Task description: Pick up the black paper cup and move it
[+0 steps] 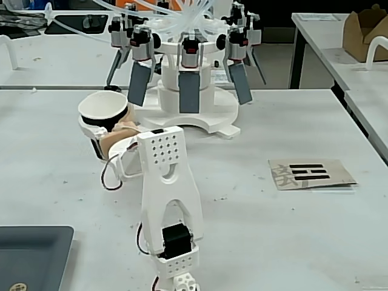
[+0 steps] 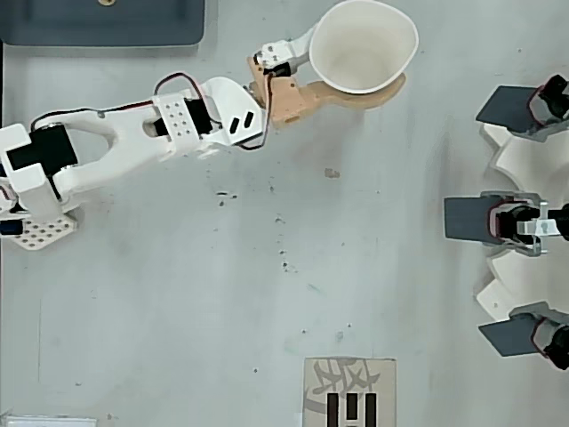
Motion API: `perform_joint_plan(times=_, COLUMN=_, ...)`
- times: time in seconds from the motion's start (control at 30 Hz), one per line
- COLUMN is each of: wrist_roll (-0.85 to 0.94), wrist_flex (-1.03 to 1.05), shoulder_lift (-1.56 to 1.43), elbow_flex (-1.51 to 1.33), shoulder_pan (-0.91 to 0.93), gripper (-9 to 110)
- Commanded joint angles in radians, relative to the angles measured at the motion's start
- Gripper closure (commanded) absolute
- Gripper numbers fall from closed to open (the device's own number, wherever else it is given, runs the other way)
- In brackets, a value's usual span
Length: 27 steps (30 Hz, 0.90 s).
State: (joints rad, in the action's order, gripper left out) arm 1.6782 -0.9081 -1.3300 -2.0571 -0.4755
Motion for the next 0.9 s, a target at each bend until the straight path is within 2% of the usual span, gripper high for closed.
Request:
perform_joint_plan(times=0.0, wrist_roll=0.018, wrist_flex=-0.035, shoulder_lift=-0.126, elbow_flex=-0.032, shoulder_pan=0.023, gripper=96)
perform_joint_plan(times=0.37, wrist_roll=0.032, wrist_flex=-0.109, shoulder_lift=-0.356, elbow_flex=-0.318, shoulder_pan=0.14, gripper=95)
perform_joint_plan(times=0.87, wrist_roll=0.028, wrist_flex=-0.173, shoulder_lift=-0.497, elbow_flex=-0.497, shoulder_pan=0.241, gripper=93)
